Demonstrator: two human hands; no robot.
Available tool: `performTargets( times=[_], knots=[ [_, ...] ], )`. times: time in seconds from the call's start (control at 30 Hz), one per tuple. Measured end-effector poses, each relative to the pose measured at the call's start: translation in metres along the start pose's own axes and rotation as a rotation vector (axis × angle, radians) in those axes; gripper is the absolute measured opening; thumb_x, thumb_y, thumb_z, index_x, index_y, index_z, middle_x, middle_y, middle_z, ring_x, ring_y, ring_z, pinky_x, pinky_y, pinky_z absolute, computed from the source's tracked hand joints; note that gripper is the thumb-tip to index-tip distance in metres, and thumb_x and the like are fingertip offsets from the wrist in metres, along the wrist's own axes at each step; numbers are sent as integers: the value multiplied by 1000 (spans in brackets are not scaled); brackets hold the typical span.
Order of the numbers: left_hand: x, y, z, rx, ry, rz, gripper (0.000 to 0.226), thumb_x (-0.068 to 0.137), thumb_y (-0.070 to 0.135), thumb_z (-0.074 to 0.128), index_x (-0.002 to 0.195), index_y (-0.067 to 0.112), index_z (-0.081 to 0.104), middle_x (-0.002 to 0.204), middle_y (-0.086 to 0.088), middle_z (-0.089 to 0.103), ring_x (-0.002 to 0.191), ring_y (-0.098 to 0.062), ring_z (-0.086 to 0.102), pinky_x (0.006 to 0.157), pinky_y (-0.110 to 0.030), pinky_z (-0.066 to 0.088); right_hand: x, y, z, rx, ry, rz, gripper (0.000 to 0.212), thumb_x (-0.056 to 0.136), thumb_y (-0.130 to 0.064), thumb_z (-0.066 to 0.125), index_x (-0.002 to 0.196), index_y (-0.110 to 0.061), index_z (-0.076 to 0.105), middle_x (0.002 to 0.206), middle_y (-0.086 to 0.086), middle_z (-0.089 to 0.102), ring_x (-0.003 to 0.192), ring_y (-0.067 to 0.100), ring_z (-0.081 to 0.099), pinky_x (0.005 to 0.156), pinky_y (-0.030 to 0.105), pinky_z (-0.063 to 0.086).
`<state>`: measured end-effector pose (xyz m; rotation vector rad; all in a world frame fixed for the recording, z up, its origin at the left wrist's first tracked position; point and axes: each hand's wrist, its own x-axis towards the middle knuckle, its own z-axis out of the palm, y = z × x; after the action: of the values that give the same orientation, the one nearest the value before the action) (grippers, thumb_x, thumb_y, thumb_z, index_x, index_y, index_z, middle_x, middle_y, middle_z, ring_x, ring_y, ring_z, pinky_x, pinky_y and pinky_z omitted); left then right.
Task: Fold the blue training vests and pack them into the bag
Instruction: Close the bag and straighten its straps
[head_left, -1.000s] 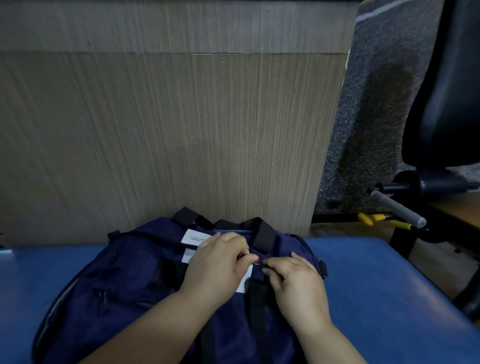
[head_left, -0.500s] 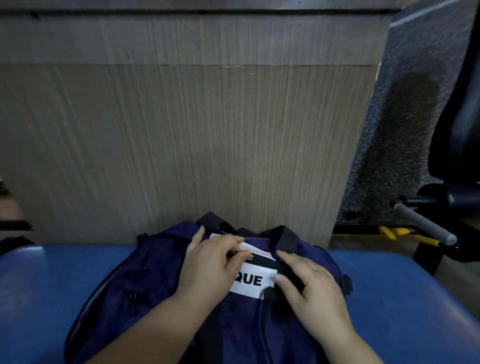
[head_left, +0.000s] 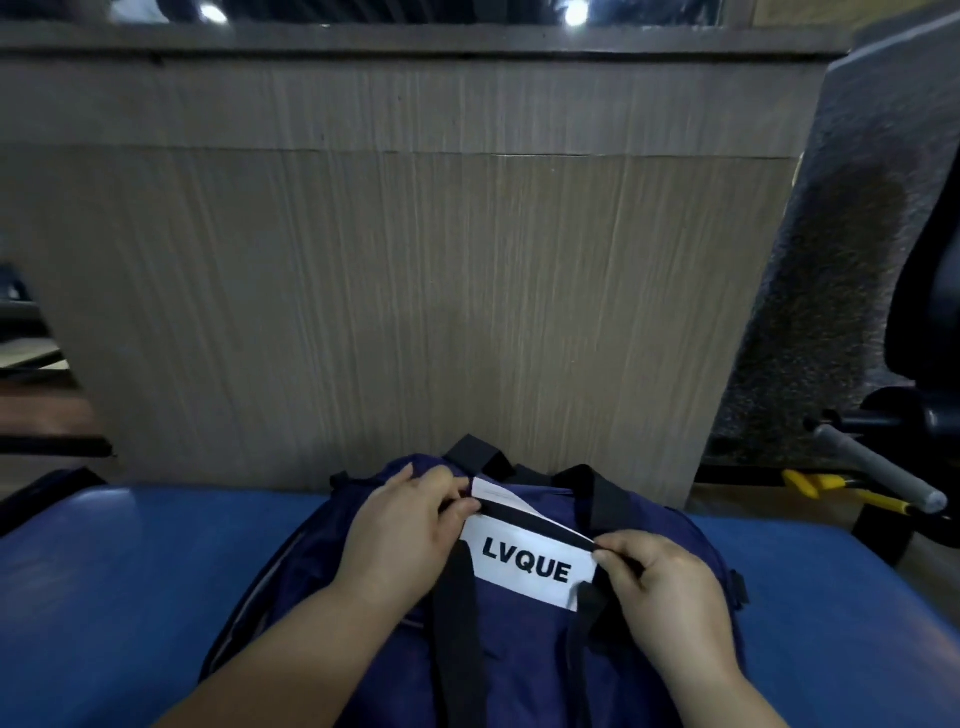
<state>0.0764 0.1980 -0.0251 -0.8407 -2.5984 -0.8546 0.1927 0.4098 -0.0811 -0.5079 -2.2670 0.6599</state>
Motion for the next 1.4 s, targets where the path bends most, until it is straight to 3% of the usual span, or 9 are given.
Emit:
performTargets(
  times=[0.17, 0.33, 0.57, 0.87, 0.93, 1.03, 1.17, 1.27, 1.4],
  knots=[
    [-8, -3, -6, 5, -2, 8, 17, 97, 42, 51, 88, 28, 53, 117, 21, 64, 107, -7, 55, 85, -27, 43, 1, -21, 2, -51, -111, -51, 25, 79, -32, 78, 102, -37, 71, 90, -23, 59, 91, 11, 63, 77, 27, 45],
    [-9, -2, -15, 0, -9, 71, 22, 96, 43, 52, 80, 30, 45, 113, 17, 67, 102, -8, 59, 85, -30, 44, -3, -50, 24, -187, -76, -201, 42, 76, -46, 77, 116, -43, 67, 131, -12, 55, 121, 15, 52, 96, 44, 41],
    [-6, -11, -25, 113, -62, 150, 30, 96, 51, 47, 102, 25, 60, 115, 19, 66, 106, -6, 56, 83, -19, 33, -3, -63, 50, -115, -17, -250, 13, 72, -44, 67, 81, -34, 68, 74, -15, 65, 68, 12, 64, 66, 34, 45],
    [6, -17, -48, 43, -44, -67, 30, 97, 47, 49, 76, 27, 42, 113, 15, 69, 107, -12, 60, 114, -27, 26, 4, -54, 36, 30, -42, -193, 14, 76, -27, 81, 76, -31, 68, 73, -22, 63, 69, 5, 63, 67, 40, 52],
    [10, -24, -55, -29, -55, -165, 31, 96, 48, 50, 75, 27, 46, 98, 17, 67, 91, -10, 60, 95, -34, 46, 6, -51, 29, 43, -52, -188, 17, 75, -24, 82, 73, -31, 67, 70, -24, 61, 68, 3, 61, 67, 38, 52],
    [17, -44, -61, -115, -42, -290, 32, 96, 46, 52, 74, 23, 49, 76, 7, 58, 70, -9, 52, 69, -33, 45, 11, -42, 17, 92, -74, -118, 20, 75, -22, 82, 73, -33, 66, 71, -24, 62, 76, -3, 61, 68, 18, 46],
    [9, -62, -50, -370, -79, -328, 29, 96, 33, 58, 74, 16, 51, 116, 7, 63, 106, -6, 59, 92, -28, 45, 12, -37, 10, 73, -80, -72, 17, 77, -22, 81, 76, -33, 67, 74, -26, 62, 70, -4, 60, 67, 15, 41],
    [2, -67, -41, -455, -52, -355, 23, 95, 33, 59, 81, 16, 55, 119, 9, 62, 111, -6, 58, 92, -26, 45, 9, -42, 11, 13, -70, -71, 13, 79, -24, 80, 80, -30, 68, 74, -28, 57, 72, 4, 61, 68, 26, 41],
    [-6, -77, -59, -547, -94, -429, 31, 97, 44, 51, 122, 26, 49, 116, 12, 58, 104, -7, 56, 86, -24, 42, 3, -50, 11, -80, -123, -54, 11, 82, -25, 76, 91, -25, 70, 82, -21, 61, 90, 22, 67, 74, 33, 44]
  ],
)
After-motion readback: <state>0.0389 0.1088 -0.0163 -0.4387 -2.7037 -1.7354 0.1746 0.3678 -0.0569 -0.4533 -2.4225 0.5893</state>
